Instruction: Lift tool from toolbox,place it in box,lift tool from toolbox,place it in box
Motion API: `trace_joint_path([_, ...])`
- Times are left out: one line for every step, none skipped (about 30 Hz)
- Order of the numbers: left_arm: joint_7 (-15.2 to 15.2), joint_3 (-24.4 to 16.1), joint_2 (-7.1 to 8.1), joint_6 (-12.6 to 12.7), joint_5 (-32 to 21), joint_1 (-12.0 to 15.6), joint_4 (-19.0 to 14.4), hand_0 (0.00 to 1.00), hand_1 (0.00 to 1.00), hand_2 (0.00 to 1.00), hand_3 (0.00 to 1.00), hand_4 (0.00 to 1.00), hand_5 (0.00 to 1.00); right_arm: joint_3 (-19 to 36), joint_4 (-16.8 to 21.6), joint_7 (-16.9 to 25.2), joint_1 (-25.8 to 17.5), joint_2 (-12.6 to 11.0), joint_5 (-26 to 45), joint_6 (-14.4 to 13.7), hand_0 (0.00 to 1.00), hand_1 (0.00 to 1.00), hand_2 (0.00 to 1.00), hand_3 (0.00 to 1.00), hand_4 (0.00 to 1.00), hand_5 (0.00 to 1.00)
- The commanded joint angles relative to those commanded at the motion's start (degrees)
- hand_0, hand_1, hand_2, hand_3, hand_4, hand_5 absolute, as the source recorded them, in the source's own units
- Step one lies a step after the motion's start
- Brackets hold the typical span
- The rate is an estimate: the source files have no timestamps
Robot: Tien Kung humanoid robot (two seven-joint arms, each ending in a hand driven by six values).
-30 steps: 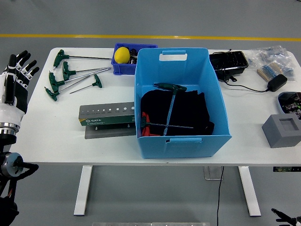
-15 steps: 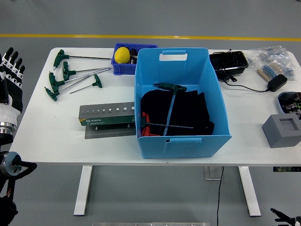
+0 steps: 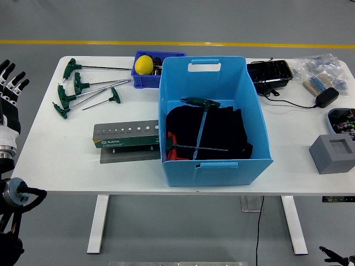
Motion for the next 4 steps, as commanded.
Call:
trace_joint_path([0.53, 0.04, -0.04, -0.35, 0.63, -0.26, 0.38, 0.856, 0.868, 0.928, 0.782, 0.998, 0.794, 0.31, -0.04, -0.04, -0.19, 0.02, -0.03, -0.06, 0.634, 0.621, 0.687, 0.56, 0.806, 0.669])
trace_joint_path([0.8, 0.14, -0.06, -0.66, 1.33, -0.54, 0.73, 0.856, 0.868, 0.928, 0.782, 0.998, 0.794, 0.67, -0.07, -0.13, -0.34, 0.03, -0.28, -0.09, 0.634, 0.621, 0.687, 0.56, 0.806, 0.669])
trace_joint_path([0.9, 0.23, -0.12, -0.83, 2.09, -0.79, 0.98, 0.856, 0.868, 0.928, 0.782, 0.998, 0.794, 0.84, -0.1, -0.17, -0.46, 0.03, -0.48, -0.09, 0.634, 0.621, 0.687, 0.56, 0.806, 0.669])
trace_joint_path([0.94, 0.28, -0.21, -0.88, 2.74, -0.98, 1.12, 0.856, 0.868, 0.928, 0.782, 0.998, 0.794, 0.79, -0.1, -0.15, -0.5, 0.01, -0.52, -0.08, 0.634, 0.621, 0.687, 0.56, 0.806, 0.669])
